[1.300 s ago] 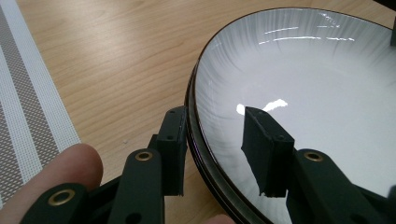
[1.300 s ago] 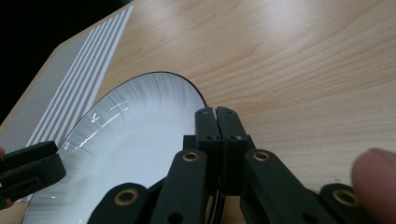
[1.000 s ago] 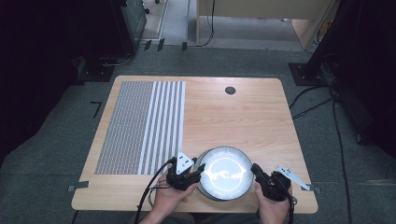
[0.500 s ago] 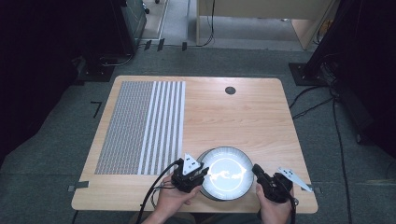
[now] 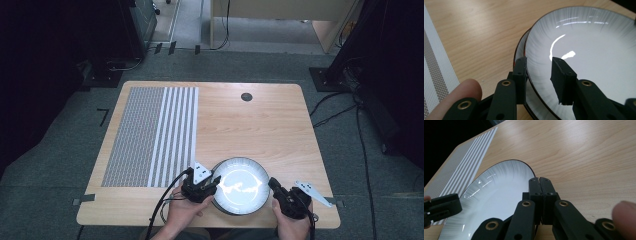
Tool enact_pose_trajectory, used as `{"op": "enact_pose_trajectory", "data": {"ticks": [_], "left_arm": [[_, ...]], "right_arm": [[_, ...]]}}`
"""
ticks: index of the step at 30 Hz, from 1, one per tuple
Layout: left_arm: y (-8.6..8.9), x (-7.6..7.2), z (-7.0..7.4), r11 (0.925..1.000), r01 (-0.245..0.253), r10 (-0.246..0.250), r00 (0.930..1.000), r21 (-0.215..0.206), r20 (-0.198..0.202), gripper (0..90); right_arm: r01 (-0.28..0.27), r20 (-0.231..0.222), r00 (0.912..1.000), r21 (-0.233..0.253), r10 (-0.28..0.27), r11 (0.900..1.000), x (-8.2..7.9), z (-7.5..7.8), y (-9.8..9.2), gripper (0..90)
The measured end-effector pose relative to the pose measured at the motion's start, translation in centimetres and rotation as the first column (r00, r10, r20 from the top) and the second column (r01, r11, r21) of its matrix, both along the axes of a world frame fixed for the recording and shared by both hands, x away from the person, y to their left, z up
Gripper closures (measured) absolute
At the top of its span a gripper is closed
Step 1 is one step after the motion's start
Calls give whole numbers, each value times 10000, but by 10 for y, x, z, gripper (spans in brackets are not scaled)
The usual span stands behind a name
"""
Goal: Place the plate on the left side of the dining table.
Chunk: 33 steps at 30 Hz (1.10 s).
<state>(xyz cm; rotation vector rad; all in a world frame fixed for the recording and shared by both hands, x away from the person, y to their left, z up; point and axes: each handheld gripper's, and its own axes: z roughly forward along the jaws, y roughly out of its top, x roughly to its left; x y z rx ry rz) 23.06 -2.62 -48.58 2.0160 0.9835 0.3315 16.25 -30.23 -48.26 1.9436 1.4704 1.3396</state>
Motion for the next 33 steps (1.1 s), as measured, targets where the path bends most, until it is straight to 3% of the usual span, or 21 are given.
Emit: {"op": "enact_pose_trajectory", "data": {"ticks": [2, 6, 9, 15, 20, 23, 26, 31, 33], "left_arm": [[0, 0, 0, 10000, 13, -13, 10000, -2, -56, 656], [-2, -4, 4, 10000, -74, 75, 9993, -28, 356, 663], [-2, -1, 1, 10000, -23, 22, 10000, -24, -25, 660], [-6, 0, -6, 9999, 70, -68, 9997, 82, -238, 653], [-8, 0, -9, 9998, 136, -132, 9994, 142, -319, 651], [-8, 1, -9, 9998, 144, -140, 9993, 116, -340, 653], [-9, 1, -10, 9999, 107, -104, 9994, 105, -316, 655], [-9, 1, -10, 9999, 96, -93, 9995, 90, -316, 657], [-9, 1, -10, 10000, 73, -71, 9995, 61, -301, 659]], "right_arm": [[47, 1, 10000, -13, -47, 10000, 0, 0, 0, 899], [66, 69, 10000, 36, -66, 10000, -1, 1, -1, 898], [92, 91, 9999, 75, -93, 9999, -2, 1, -2, 898], [119, 208, 9997, 67, -121, 9999, -3, 2, -5, 890], [94, 159, 9998, 290, -99, 9995, -3, 0, -9, 776], [-43, 51, 10000, 486, 41, 9988, -2, -2, -8, 725], [-257, -343, 9990, 564, 277, 9981, 0, -8, -2, 693], [-467, -739, 9959, 709, 519, 9964, 2, -15, 5, 698], [-272, -894, 9954, 810, 344, 9963, 2, -15, 7, 719]]}}
